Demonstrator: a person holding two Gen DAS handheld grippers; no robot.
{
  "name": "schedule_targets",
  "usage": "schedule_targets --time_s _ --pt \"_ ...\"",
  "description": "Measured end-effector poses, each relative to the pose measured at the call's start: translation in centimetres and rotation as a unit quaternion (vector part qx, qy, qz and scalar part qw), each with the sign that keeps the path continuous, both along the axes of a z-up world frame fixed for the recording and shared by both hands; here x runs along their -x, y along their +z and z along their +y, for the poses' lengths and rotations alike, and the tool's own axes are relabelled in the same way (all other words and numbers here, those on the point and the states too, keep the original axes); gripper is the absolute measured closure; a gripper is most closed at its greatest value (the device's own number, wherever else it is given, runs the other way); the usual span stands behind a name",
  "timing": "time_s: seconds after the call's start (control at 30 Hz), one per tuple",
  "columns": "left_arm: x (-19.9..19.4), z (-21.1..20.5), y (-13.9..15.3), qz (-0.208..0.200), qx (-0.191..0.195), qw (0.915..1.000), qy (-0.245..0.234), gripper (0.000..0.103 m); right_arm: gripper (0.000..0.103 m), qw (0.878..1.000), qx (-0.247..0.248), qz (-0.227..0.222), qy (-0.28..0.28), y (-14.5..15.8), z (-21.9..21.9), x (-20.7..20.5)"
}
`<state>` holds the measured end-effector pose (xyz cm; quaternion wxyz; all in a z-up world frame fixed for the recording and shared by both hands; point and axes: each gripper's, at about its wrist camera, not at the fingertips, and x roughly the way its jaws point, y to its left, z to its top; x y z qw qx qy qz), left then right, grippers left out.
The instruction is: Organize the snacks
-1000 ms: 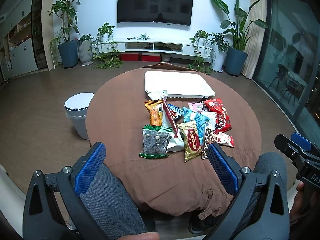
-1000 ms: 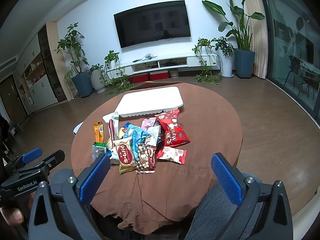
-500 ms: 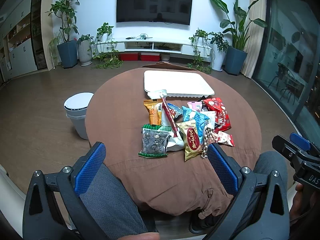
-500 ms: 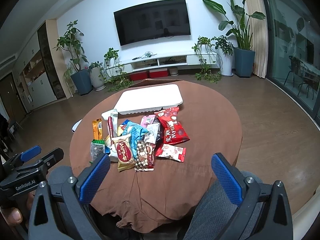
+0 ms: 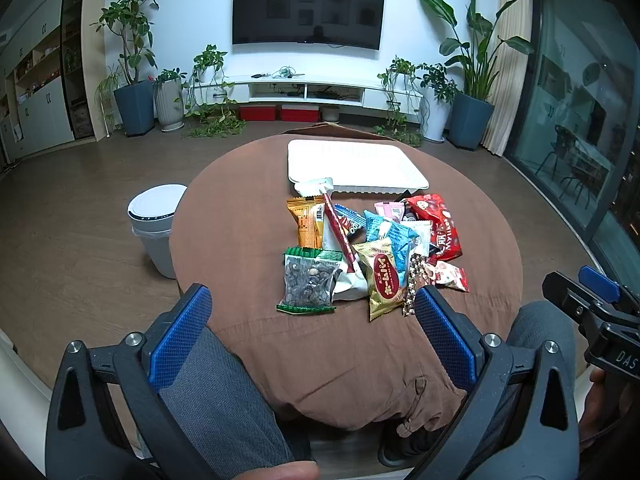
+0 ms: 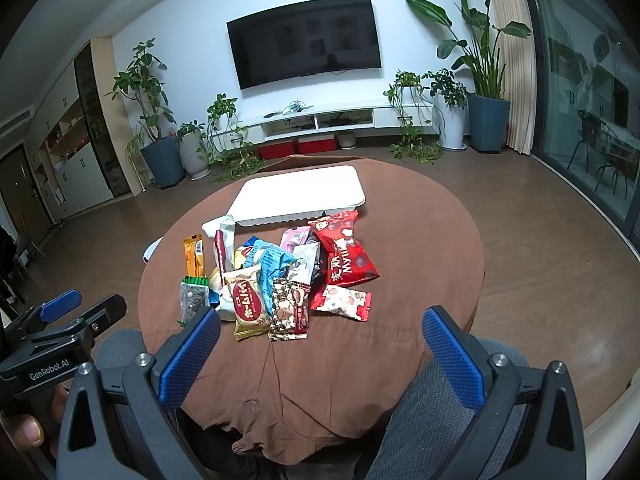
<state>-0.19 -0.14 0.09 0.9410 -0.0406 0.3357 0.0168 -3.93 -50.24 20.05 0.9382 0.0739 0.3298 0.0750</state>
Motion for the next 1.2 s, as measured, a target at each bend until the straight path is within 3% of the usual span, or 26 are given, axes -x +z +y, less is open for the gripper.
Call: schedule_targets --time_s 1.2 --pt "0.1 0.0 -0.5 0.002 -0.001 1.0000 0.000 0.000 0.000 1.000 0.003 0.007 0.000 -0.9 -0.2 0.6"
